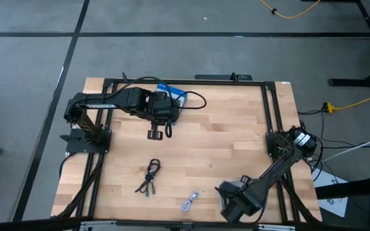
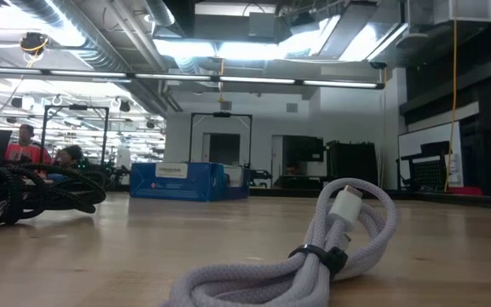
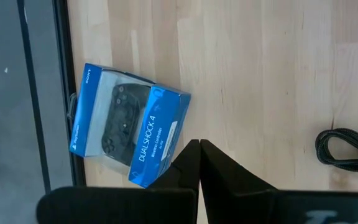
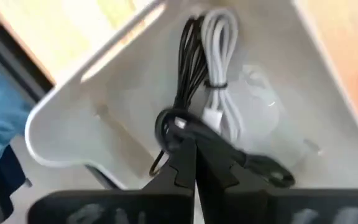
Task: Pick and place USB-C Cables
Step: Adjust the white bin
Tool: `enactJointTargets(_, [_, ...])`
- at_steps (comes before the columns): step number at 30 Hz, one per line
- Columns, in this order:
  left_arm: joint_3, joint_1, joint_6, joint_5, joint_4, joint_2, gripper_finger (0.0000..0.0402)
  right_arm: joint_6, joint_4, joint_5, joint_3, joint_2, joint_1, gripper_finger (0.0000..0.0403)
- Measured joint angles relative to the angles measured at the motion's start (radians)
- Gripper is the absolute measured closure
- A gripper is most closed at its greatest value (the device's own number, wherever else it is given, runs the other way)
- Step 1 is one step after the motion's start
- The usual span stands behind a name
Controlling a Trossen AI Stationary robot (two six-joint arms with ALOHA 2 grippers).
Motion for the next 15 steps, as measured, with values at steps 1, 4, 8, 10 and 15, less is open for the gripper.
enactJointTargets(1, [0.0, 0.0, 0.0, 0.0, 0.0, 0.0, 0.0401, -0.008, -0.001, 0.0, 0.0, 0.0, -0.004, 0.0396])
enactJointTargets(4, [0.0, 0.0, 0.0, 0.0, 0.0, 0.0, 0.0401, -0.037, 0.0, -0.086, 0.0, 0.0, -0.007, 0.0396])
enactJointTargets(8, [0.0, 0.0, 0.0, 0.0, 0.0, 0.0, 0.0401, -0.083, 0.054, -0.139, 0.0, 0.0, 0.001, 0.0395])
enactJointTargets(10, [0.0, 0.0, 0.0, 0.0, 0.0, 0.0, 0.0401, -0.092, 0.065, -0.089, 0.0, 0.0, 0.0, 0.0394])
enactJointTargets(15, [0.0, 0.0, 0.0, 0.0, 0.0, 0.0, 0.0401, -0.134, 0.064, 0.028, 0.0, 0.0, -0.033, 0.0396])
